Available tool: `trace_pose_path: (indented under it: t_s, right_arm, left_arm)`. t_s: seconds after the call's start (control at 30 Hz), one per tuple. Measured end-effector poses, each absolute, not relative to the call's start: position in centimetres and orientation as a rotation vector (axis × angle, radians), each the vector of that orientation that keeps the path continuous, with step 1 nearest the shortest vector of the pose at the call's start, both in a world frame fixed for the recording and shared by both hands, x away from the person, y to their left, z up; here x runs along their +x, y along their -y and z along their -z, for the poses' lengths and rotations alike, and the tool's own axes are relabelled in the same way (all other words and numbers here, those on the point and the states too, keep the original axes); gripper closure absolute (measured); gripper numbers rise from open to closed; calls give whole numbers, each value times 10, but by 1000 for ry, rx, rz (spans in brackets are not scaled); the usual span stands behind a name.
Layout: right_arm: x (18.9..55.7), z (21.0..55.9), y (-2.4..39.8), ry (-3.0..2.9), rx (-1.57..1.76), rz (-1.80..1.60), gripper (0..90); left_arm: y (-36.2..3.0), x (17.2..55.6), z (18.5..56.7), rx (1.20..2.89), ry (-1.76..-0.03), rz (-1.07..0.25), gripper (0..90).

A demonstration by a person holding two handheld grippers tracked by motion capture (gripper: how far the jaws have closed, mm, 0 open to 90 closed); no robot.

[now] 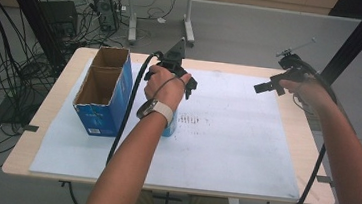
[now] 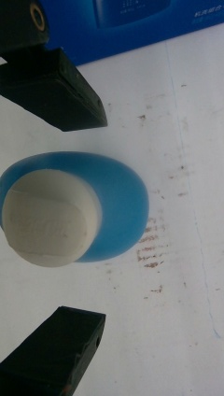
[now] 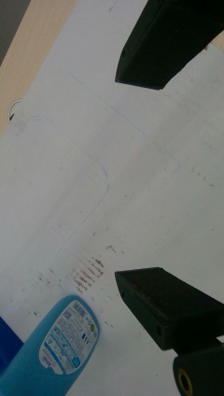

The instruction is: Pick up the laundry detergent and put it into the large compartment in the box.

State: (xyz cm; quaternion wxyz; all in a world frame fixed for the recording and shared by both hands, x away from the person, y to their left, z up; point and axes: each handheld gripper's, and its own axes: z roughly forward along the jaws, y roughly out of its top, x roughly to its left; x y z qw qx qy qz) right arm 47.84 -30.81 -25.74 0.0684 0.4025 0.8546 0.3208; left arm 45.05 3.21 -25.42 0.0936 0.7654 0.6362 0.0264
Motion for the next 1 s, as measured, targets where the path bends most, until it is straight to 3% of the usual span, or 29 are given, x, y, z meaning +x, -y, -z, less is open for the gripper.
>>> trace_pose_path:
  t_s: [1.0]
  right_arm:
    - [478,258,308,-2577,1208,-979,56]
  left_arm:
    - [-32,451,255,2280,-1887,-84,82]
